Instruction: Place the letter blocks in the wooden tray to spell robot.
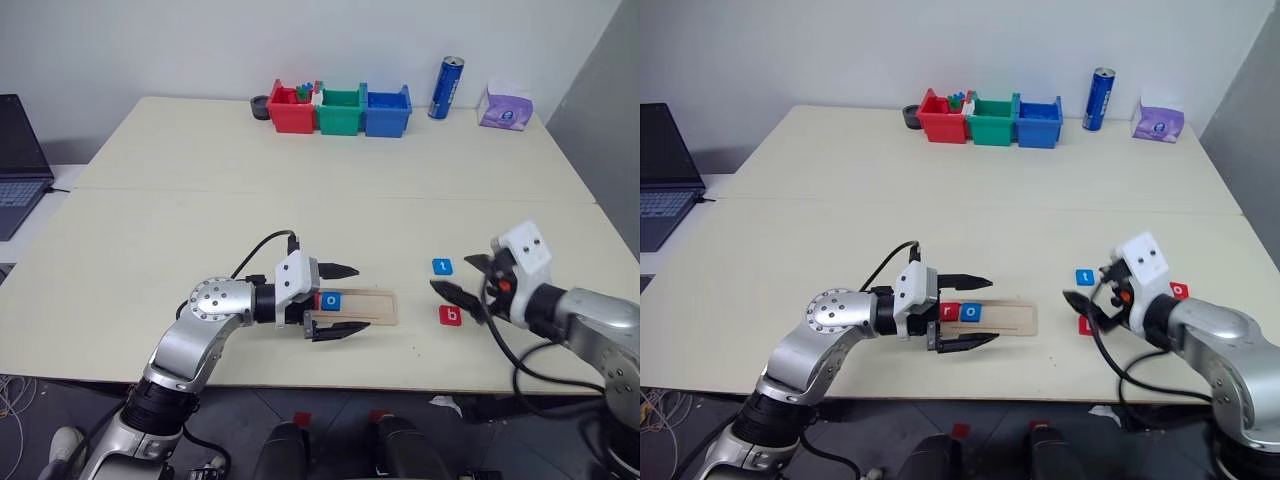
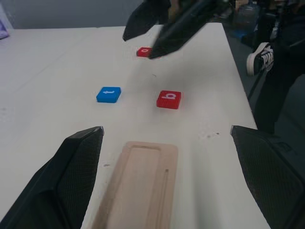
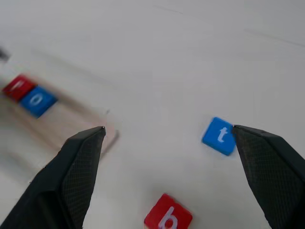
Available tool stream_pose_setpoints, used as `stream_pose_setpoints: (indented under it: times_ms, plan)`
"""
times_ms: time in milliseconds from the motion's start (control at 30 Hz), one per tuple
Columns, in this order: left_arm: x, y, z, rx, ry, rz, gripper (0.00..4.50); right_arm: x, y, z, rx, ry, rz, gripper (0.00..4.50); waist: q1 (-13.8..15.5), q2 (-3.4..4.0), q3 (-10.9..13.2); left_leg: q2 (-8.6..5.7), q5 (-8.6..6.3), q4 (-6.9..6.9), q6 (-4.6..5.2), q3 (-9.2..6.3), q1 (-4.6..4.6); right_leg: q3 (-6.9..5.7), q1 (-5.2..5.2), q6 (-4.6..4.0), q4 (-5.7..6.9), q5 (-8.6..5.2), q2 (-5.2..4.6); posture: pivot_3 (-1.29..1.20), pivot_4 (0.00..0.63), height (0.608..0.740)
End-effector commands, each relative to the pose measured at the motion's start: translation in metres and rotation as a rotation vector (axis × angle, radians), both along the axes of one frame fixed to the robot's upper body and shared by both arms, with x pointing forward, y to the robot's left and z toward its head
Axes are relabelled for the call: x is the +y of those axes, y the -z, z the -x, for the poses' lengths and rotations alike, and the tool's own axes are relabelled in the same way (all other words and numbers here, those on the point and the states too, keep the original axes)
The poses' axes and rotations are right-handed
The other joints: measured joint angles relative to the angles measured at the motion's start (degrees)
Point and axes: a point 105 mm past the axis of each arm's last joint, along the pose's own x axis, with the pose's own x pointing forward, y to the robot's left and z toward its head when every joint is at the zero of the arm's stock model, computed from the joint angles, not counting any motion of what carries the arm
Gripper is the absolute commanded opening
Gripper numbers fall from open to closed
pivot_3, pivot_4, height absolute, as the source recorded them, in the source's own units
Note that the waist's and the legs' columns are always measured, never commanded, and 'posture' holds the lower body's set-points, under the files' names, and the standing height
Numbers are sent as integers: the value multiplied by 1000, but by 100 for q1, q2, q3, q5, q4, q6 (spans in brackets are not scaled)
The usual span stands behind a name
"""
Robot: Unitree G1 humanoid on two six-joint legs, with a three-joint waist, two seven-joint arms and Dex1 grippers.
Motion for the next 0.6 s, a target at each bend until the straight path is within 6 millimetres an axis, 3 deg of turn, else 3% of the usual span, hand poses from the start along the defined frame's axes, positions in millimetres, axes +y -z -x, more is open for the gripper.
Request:
stream_pose_setpoints:
  times_ms: [33, 267, 600]
  plan:
    - [-5, -5, 6, -32, 55, 7, 4500, -7, 7, 2, -84, -205, 63, 4470, -22, 1, 1, -2, -1, 2, 2, 10, 1, 1, -1, 1, 0, 0, -2, 0, 150, 740]
    - [-8, -1, 11, -45, 113, -16, 4500, -23, 33, -12, -125, -352, 192, 4470, -71, -3, 7, -1, -1, 8, 3, 24, 33, 12, 6, 9, 28, 4, 0, 0, 150, 740]
    - [-10, -2, 8, -54, 124, -17, 4500, -17, 54, -19, -97, -439, 217, 4470, -18, 1, 9, -1, -1, 9, 2, 24, 40, 16, 11, 8, 33, 4, 0, 0, 150, 740]
